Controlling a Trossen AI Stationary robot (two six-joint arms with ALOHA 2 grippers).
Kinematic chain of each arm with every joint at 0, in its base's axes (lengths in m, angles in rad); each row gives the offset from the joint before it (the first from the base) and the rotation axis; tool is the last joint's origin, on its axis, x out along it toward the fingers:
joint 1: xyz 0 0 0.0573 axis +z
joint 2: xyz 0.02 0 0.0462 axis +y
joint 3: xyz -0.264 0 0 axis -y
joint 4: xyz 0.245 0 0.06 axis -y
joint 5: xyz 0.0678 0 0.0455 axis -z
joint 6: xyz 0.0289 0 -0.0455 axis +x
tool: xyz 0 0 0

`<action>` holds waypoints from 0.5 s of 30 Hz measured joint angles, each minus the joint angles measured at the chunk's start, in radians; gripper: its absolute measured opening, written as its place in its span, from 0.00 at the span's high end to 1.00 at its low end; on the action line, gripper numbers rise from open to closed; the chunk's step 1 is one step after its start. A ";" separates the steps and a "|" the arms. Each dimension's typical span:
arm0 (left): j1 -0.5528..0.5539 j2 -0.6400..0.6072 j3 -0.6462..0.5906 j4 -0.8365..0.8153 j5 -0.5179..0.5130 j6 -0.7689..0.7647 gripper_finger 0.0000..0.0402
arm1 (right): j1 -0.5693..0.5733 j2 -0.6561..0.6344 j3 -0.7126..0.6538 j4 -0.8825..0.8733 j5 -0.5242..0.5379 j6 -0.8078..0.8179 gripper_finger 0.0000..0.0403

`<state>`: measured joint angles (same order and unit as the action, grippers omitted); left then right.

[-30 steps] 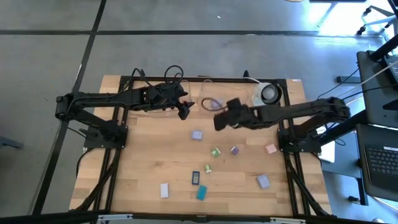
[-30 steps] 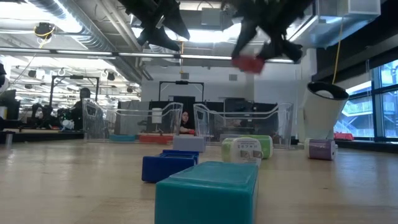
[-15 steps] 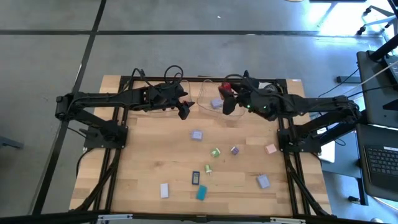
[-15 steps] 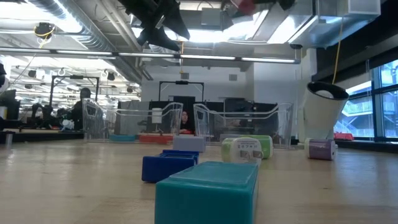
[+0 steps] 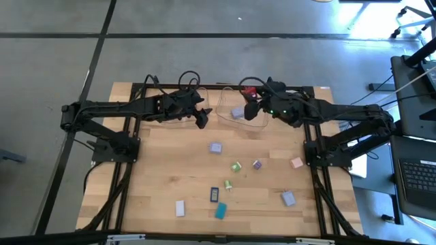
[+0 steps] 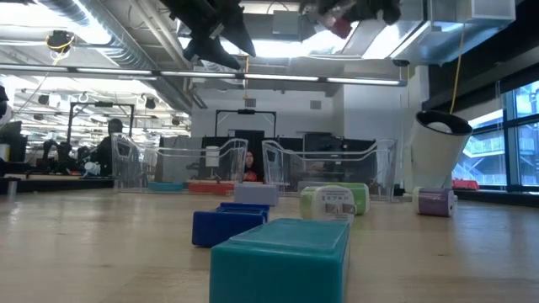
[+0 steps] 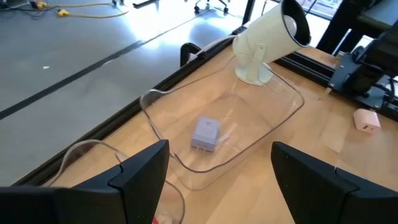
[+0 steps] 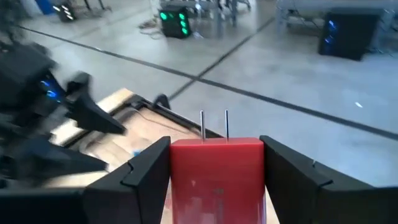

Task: Pick & Place Office items
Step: Put the red charger adapter into the right transparent bin

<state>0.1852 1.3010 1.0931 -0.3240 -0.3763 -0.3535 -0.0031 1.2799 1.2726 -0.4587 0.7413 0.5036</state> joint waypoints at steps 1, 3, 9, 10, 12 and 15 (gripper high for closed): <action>0.000 0.000 0.000 0.003 0.000 0.000 0.31 | -0.008 0.006 -0.008 -0.013 0.000 0.012 0.45; 0.000 0.000 0.000 0.009 -0.001 0.000 0.31 | -0.025 0.020 -0.034 -0.022 -0.002 0.036 0.45; 0.000 0.000 0.000 0.009 -0.001 0.000 0.31 | -0.103 0.088 -0.131 -0.024 -0.046 0.136 0.45; 0.000 0.000 0.000 0.010 -0.001 0.000 0.31 | -0.119 0.101 -0.141 -0.024 -0.055 0.146 0.45; 0.000 0.000 0.000 0.010 -0.001 -0.001 0.31 | -0.154 0.135 -0.155 -0.022 -0.068 0.164 0.45; 0.000 0.000 0.000 0.010 0.002 -0.003 0.31 | -0.198 0.201 -0.159 -0.020 -0.106 0.170 0.45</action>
<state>0.1851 1.3010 1.0931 -0.3142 -0.3748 -0.3569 -0.2009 1.4805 1.1137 -0.4791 0.6356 0.6731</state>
